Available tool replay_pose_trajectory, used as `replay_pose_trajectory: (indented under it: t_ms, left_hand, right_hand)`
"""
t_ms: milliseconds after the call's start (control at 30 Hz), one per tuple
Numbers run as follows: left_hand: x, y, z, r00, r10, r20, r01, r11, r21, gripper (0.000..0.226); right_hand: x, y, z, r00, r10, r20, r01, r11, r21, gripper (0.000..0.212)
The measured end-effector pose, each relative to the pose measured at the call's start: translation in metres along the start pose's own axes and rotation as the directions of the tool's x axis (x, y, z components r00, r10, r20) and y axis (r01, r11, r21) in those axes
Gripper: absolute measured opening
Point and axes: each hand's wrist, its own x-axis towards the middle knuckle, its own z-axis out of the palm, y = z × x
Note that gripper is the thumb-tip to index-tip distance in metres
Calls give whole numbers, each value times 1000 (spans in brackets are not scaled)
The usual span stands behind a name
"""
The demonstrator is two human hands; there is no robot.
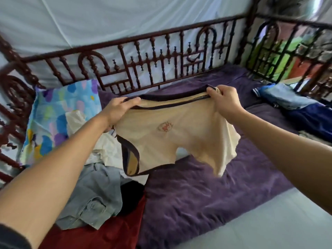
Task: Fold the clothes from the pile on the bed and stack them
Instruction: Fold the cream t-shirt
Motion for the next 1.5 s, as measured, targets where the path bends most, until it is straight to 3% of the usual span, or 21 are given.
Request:
replay_pose_trajectory:
  t_ms: [100,200,300,400,467,533,667,733,833,933,1033,1133,1200,1300,1433,1500]
  left_hand:
    - [8,25,0,984,104,143,-139,954,264,59]
    - [26,36,0,975,125,184,-196,872,449,56]
    - [49,39,-2,975,171,145,-219,867,447,26]
    - [75,45,-8,969,216,117,-243,908,342,16]
    - [89,48,-4,963,217,158,-253,932,261,12]
    - [100,41,10,958,162,237,-228,932,283,14]
    - [117,7,38,926,7,379,-161,912,378,32]
    - [129,1,41,895,-14,445,-156,926,343,33]
    - [145,10,44,825,-29,564,-167,941,294,18]
    - [150,27,57,777,18,629,-228,940,255,11]
    - [148,39,70,745,74,663,-321,911,259,7]
    - [143,44,76,720,108,686,-374,892,252,6]
    - [140,46,76,722,117,682,-390,883,262,7]
    - [137,42,70,753,138,644,-402,870,284,10]
    - [136,12,58,809,20,587,-308,865,395,30]
    - [133,-15,60,825,-65,562,-258,841,476,21]
  right_hand:
    - [3,-6,-31,999,-8,-54,10,1000,29,37]
    - [3,-10,-54,995,7,-98,-8,1000,-4,34]
    - [-5,-16,-68,986,80,145,-88,995,52,42]
    - [-10,-10,-63,912,144,384,-153,988,-8,43]
    - [-7,10,-53,893,207,399,-159,976,-149,37]
    - [-5,36,-46,896,289,338,-198,940,-278,32]
    - [-13,83,-38,888,411,207,-350,895,-276,23]
    - [-17,99,-35,850,444,282,-312,858,-409,26]
    - [-16,101,-24,748,492,446,-123,763,-635,30]
    - [1,89,-8,776,432,461,-8,737,-676,13]
    - [17,71,14,798,343,495,14,811,-585,39]
    - [27,43,37,784,257,565,-98,950,-298,55]
    - [34,31,51,764,221,607,-127,973,-193,46]
    - [37,24,62,799,201,567,-82,970,-227,18]
    - [29,14,57,891,174,420,-166,985,-55,22]
    - [28,8,50,926,158,344,-200,976,91,24]
